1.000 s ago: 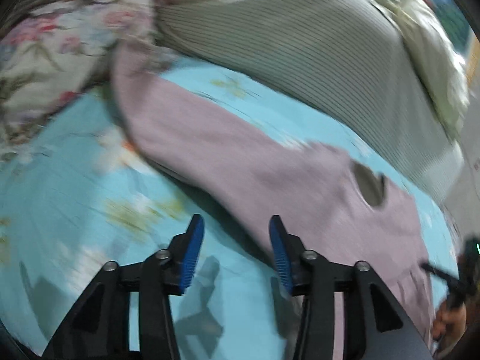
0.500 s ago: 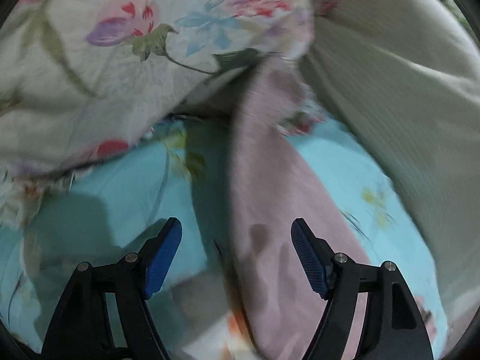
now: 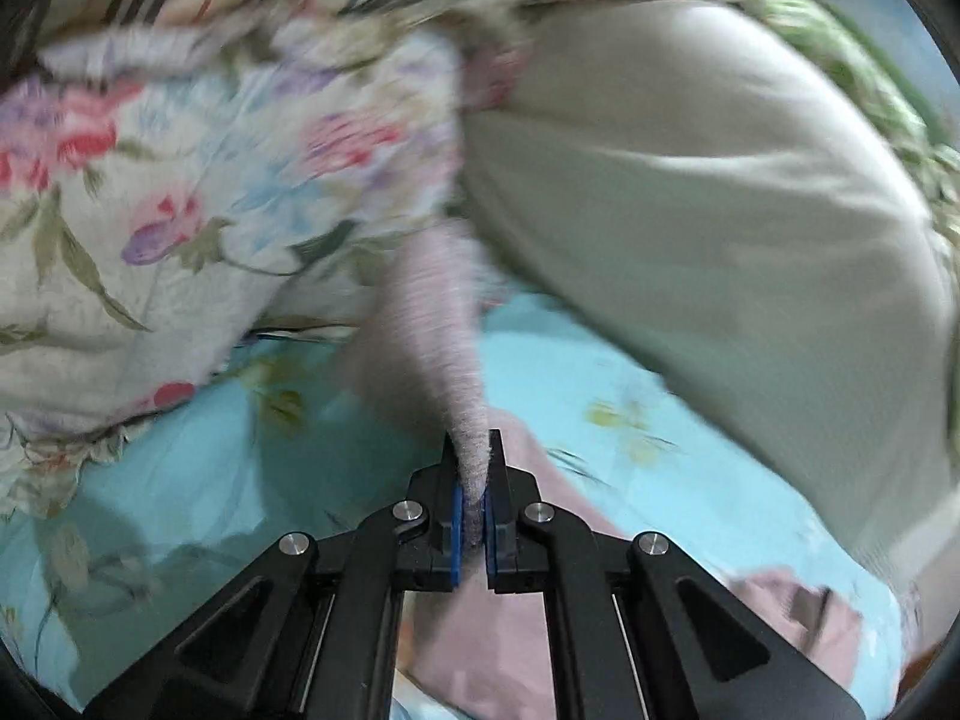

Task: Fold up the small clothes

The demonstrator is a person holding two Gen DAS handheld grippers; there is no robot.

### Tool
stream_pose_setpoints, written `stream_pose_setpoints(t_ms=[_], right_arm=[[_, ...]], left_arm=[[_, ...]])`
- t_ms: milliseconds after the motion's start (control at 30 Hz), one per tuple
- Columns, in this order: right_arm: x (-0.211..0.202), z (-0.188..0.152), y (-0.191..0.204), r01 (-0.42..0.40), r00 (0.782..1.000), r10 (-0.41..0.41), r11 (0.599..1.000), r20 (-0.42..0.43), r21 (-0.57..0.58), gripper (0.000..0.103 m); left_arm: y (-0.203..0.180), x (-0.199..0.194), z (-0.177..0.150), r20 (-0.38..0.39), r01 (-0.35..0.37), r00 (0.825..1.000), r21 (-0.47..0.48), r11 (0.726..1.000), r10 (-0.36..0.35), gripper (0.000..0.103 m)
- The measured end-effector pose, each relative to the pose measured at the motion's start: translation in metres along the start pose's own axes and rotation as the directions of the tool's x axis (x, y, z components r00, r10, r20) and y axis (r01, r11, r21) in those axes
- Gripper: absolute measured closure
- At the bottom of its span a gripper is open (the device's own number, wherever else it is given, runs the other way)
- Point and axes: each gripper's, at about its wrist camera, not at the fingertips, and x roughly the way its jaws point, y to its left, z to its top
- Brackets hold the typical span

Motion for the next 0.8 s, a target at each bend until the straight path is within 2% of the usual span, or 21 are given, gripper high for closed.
stream_pose_setpoints(t_ms=[133, 233, 367, 467, 600, 800], right_arm=[[-0.016, -0.004, -0.003, 0.000, 1.000, 0.000, 1.000, 0.031, 0.011, 0.047], [-0.030, -0.008, -0.010, 0.005, 0.998, -0.007, 1.000, 0.056, 0.031, 0.047], [-0.048, -0.013, -0.023, 0.017, 0.995, -0.023, 0.998, 0.097, 0.066, 0.047], [-0.060, -0.017, -0.034, 0.026, 0.991, -0.039, 0.994, 0.127, 0.103, 0.047], [-0.076, -0.023, -0.052, 0.040, 0.984, -0.069, 0.985, 0.166, 0.168, 0.047], [-0.095, -0.028, -0.076, 0.059, 0.974, -0.108, 0.969, 0.199, 0.238, 0.047]], left_arm=[[-0.049, -0.038, -0.022, 0.006, 0.118, 0.993, 0.073, 0.990, -0.119, 0.100], [-0.095, -0.070, -0.046, 0.006, 0.222, 0.974, 0.136, 0.966, -0.225, 0.100], [-0.163, -0.105, -0.085, -0.020, 0.362, 0.930, 0.225, 0.905, -0.367, 0.100], [-0.214, -0.124, -0.126, -0.086, 0.455, 0.889, 0.278, 0.846, -0.450, 0.100], [-0.271, -0.116, -0.182, -0.179, 0.506, 0.863, 0.336, 0.795, -0.473, 0.100], [-0.320, -0.075, -0.261, -0.310, 0.494, 0.865, 0.391, 0.777, -0.394, 0.099]])
